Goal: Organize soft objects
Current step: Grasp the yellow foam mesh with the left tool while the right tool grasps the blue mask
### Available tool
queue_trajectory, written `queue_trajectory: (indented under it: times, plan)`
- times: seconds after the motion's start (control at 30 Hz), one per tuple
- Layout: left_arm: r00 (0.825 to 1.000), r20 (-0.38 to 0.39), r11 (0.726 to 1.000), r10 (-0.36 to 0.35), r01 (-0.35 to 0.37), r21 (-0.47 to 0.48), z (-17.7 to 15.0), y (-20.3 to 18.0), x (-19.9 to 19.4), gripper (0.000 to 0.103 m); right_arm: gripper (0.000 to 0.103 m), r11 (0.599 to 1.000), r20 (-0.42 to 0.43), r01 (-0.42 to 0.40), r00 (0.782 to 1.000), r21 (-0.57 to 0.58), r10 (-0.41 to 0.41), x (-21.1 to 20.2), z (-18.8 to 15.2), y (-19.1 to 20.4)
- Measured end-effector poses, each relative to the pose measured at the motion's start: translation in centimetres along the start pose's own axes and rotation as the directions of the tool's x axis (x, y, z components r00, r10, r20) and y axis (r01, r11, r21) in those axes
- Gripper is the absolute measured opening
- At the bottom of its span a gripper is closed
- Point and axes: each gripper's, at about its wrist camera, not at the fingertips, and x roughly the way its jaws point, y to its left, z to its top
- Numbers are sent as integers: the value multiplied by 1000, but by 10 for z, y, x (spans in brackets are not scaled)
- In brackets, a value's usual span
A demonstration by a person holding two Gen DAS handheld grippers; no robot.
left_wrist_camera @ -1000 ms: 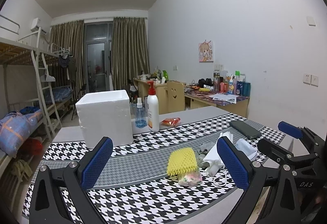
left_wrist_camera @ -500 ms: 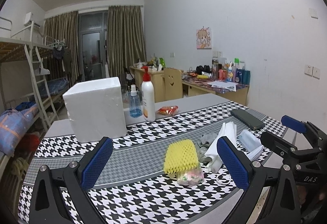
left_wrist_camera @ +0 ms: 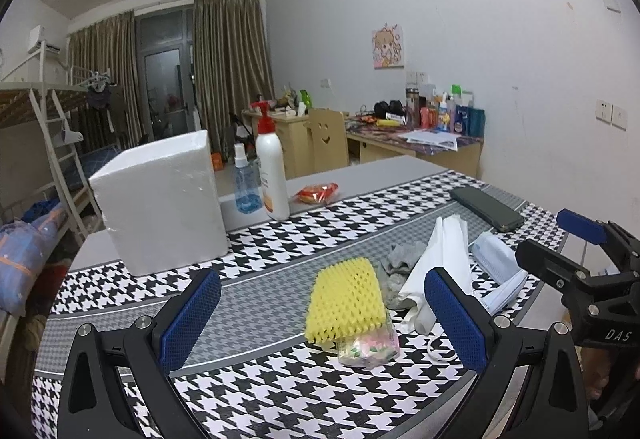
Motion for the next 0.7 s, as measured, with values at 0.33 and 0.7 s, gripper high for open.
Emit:
queue_trajectory:
  times: [0.33, 0.7]
  plan:
    - [997, -76, 1000, 1, 1, 23, -3, -9, 31, 102, 102, 998, -65, 49, 997, 25, -47, 13, -6, -16]
    - [987, -161, 999, 7, 2, 51, -11, -15, 60, 102, 102, 996, -105, 64, 993, 63, -57, 22, -16, -29]
